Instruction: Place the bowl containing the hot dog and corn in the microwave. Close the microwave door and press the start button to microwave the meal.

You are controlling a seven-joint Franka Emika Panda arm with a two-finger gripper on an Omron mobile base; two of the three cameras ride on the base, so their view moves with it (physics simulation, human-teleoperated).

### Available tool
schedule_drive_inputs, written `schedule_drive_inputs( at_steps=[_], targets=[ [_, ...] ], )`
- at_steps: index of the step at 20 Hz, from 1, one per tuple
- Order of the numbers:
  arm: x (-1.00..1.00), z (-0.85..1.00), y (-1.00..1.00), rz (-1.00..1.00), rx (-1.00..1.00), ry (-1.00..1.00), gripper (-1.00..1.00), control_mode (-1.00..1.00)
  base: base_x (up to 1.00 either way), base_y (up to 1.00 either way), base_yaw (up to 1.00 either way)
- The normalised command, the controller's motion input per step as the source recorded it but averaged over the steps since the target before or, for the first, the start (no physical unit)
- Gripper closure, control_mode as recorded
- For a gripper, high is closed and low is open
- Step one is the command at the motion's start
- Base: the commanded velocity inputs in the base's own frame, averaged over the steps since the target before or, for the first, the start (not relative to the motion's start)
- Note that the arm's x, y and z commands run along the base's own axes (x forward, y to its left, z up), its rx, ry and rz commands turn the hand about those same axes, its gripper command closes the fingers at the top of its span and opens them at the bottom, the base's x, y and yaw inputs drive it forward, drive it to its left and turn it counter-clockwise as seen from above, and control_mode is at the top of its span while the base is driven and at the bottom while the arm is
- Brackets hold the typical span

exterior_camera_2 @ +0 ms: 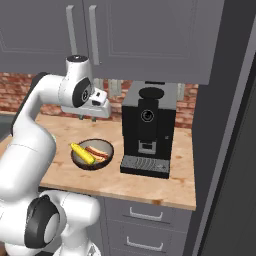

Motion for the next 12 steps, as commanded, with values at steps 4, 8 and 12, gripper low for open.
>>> schedule_drive_inputs(
  at_steps=[4, 8, 12],
  targets=[
    [-0.24, -0.22, 0.00, 0.00, 0.00, 0.00, -1.00, -1.00, 0.00, 0.00, 0.00],
    [-0.47, -0.67, 0.00, -0.07, -0.01, -0.01, -1.00, -1.00, 0.00, 0.00, 0.00],
    [-0.45, -0.74, 0.00, -0.20, 0.00, 0.00, -1.00, -1.00, 0.00, 0.00, 0.00]
  ],
)
